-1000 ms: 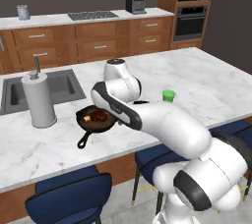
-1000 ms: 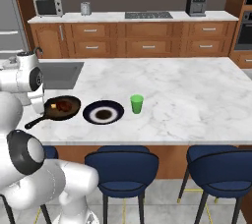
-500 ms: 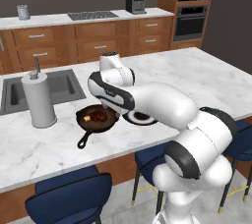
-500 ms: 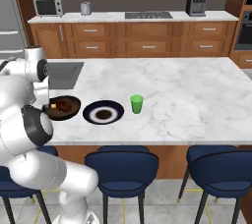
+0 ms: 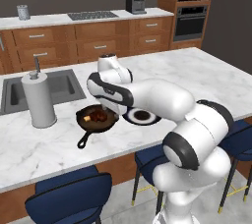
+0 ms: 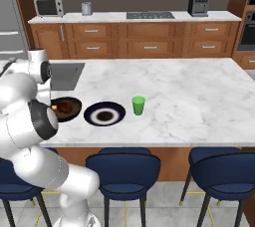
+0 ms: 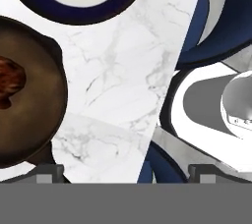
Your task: Pick up the pan with the steak in it and place it on the dining table. Then place the steak on the plate.
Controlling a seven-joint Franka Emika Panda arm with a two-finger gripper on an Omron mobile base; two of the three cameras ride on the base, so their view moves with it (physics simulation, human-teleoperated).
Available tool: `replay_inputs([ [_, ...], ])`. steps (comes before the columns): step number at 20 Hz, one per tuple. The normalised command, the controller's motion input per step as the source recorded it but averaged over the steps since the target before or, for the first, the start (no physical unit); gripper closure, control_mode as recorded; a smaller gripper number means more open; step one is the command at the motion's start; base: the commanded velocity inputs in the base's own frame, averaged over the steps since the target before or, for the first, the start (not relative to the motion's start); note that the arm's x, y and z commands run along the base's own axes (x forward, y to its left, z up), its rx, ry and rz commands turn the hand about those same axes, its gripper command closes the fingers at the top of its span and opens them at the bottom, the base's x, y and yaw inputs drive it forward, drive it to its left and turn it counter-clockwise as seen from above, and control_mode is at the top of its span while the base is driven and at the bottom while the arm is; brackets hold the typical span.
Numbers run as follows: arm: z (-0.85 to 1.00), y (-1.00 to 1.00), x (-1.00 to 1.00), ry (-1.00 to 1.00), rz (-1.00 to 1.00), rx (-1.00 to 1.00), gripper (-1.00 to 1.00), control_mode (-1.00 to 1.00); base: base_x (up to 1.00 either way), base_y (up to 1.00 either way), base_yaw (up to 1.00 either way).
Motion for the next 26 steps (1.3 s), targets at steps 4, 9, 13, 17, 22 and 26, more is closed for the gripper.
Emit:
replay_inputs([
  [4, -0.19, 0.0, 0.09, 0.0, -0.04, 0.01, -1.0, -1.0, 0.0, 0.0, 0.0],
  [9, -0.11, 0.0, 0.25, 0.0, -0.04, 0.0, -1.0, -1.0, 0.0, 0.0, 0.0],
  [13, -0.12, 0.0, 0.34, 0.0, -0.04, 0.0, -1.0, -1.0, 0.0, 0.0, 0.0],
  [17, -0.12, 0.0, 0.52, 0.0, -0.05, 0.0, -1.0, -1.0, 0.0, 0.0, 0.0],
  [22, -0.17, 0.07, 0.46, 0.01, -0.03, 0.0, -1.0, -1.0, 0.0, 0.0, 0.0],
  [26, -0.14, 0.14, 0.32, 0.0, -0.02, 0.0, -1.0, -1.0, 0.0, 0.0, 0.0],
])
